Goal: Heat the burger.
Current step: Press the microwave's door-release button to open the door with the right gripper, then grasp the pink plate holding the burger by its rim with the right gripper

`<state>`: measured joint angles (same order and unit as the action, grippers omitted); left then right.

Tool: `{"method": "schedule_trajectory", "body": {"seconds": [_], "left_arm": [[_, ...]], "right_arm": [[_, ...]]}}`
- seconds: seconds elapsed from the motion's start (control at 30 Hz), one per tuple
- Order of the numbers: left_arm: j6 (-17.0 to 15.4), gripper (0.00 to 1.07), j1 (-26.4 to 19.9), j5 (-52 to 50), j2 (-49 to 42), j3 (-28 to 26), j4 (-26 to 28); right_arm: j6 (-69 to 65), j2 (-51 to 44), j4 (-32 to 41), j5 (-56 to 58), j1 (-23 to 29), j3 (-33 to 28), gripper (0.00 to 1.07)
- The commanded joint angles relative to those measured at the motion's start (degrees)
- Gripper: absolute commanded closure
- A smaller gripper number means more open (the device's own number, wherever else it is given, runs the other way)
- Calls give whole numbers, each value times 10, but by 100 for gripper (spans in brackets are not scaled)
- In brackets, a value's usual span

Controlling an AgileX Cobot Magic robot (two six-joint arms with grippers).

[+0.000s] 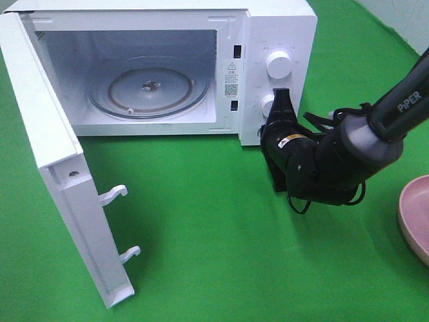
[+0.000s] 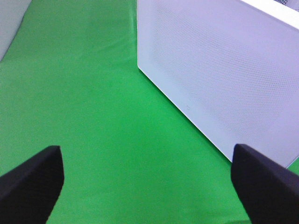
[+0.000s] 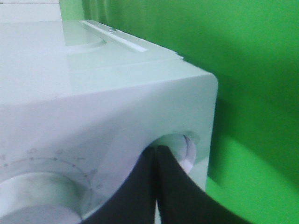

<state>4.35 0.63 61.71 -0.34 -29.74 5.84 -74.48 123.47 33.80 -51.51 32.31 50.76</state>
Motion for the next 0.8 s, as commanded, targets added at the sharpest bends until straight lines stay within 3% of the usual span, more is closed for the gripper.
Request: {"method": "schedule_trajectory", "body": {"seconds": [0.03,0.6,0.73,0.8], "left_arm": [[-3,17,1,-5,-9,2,2],[-3,17,1,-5,-9,2,2],[-3,17,1,-5,-9,2,2],[-3,17,1,-5,-9,2,2]], "right_arm": [[-6,-41,-32,-14,-7,-13,107],[43,-145,-130,168,-7,-111,107],[93,-180,-157,212,-7,-127,107],[187,-209,-183,281,-7,-127,107]]}}
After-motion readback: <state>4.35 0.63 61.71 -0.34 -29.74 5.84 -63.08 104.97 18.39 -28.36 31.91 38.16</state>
